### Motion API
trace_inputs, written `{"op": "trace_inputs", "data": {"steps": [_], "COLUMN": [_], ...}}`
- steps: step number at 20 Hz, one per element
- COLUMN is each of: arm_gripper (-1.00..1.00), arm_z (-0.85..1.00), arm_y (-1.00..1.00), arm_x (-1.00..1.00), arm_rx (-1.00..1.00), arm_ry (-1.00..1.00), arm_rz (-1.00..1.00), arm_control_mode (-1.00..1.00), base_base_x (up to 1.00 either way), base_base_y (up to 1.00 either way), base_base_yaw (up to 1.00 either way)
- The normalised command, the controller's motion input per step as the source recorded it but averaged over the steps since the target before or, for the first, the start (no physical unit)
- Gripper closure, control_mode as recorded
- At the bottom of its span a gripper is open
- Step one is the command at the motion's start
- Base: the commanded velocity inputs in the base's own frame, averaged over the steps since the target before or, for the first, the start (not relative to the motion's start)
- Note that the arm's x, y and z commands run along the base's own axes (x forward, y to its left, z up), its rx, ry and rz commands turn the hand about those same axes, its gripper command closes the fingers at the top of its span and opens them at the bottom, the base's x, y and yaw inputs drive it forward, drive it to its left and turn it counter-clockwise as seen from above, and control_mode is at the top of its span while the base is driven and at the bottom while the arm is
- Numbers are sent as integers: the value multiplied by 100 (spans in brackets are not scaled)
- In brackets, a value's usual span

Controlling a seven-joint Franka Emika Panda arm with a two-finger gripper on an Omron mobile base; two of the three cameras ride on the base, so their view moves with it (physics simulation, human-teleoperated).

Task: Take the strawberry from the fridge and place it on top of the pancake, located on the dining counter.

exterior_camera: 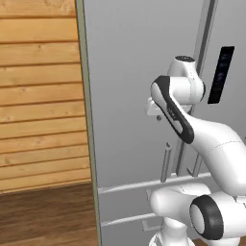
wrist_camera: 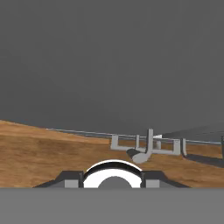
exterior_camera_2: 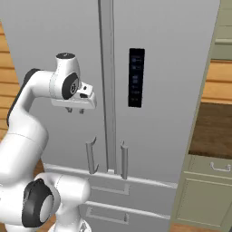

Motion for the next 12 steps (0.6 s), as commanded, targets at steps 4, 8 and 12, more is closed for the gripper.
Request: {"op": "trace_inputs", "data": {"steps": [4,8,12], "arm_gripper": [-100,-100,-100], "arm_z": [0,0,0], "arm_y": [0,0,0], "arm_x": [-11,0,0], "arm_rx": [0,0,0], "arm_ry": [-1,0,0], "arm_rz": [0,0,0], "arm_control_mode": [100,100,100], "base_base_x": [-14,-39,-42], "base_base_y": [-5,-10,-22], "base_base_yaw": [0,-3,-4]}}
